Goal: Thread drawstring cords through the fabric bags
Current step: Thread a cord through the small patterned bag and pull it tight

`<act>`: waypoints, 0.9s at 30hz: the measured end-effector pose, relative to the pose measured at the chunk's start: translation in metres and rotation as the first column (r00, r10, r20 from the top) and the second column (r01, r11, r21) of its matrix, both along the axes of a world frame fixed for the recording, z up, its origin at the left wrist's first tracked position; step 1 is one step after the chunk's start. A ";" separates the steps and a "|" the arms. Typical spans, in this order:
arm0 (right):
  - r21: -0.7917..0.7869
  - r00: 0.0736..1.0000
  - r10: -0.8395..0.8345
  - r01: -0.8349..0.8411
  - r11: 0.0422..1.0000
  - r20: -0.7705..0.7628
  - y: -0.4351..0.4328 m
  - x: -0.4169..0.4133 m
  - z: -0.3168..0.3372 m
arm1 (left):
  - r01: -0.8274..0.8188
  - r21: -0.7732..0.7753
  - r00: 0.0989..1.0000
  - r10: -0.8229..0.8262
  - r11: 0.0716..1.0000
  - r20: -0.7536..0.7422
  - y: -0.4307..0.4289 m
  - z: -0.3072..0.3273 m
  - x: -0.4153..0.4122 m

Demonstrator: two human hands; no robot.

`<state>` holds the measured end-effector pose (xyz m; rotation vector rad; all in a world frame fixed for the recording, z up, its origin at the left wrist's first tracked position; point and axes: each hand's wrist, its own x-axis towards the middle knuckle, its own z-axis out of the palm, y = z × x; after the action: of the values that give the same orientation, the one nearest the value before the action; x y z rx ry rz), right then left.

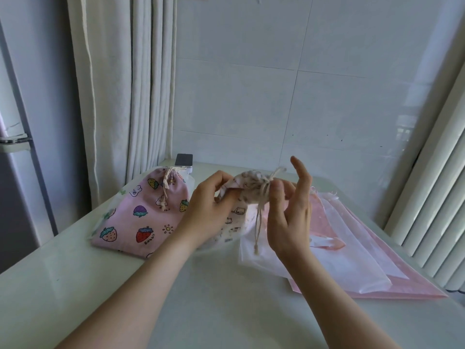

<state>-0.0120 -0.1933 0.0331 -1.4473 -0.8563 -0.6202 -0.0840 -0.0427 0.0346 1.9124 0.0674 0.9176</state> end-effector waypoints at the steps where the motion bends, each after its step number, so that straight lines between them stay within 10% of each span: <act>1: -0.005 1.000 0.000 0.000 1.000 -0.011 0.000 -0.001 0.000 | 0.018 -0.012 1.000 -0.018 1.000 0.025 -0.001 0.003 -0.001; 12: 0.165 0.942 0.195 -0.154 0.974 -0.273 0.009 -0.011 0.011 | 0.215 -0.387 0.967 -0.251 0.897 -0.044 -0.006 0.023 -0.017; 17: 0.061 0.913 0.287 -0.282 0.958 -0.291 0.021 -0.020 0.013 | -0.284 -0.089 0.958 0.277 0.955 -0.075 0.006 0.024 -0.019; 22: -0.114 0.974 0.111 -0.136 0.984 -0.198 0.044 -0.014 0.009 | -0.686 0.262 0.700 0.714 0.679 -0.017 0.011 0.020 -0.028; 27: -0.259 0.939 0.179 -0.258 0.931 -0.293 0.063 -0.023 0.007 | -0.816 0.281 0.535 0.845 0.506 0.032 0.020 0.028 -0.039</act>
<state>-0.0352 -0.1299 0.0398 -1.6287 -0.9077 -0.1241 -0.1235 -0.0224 0.0627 2.1794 1.0940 1.5096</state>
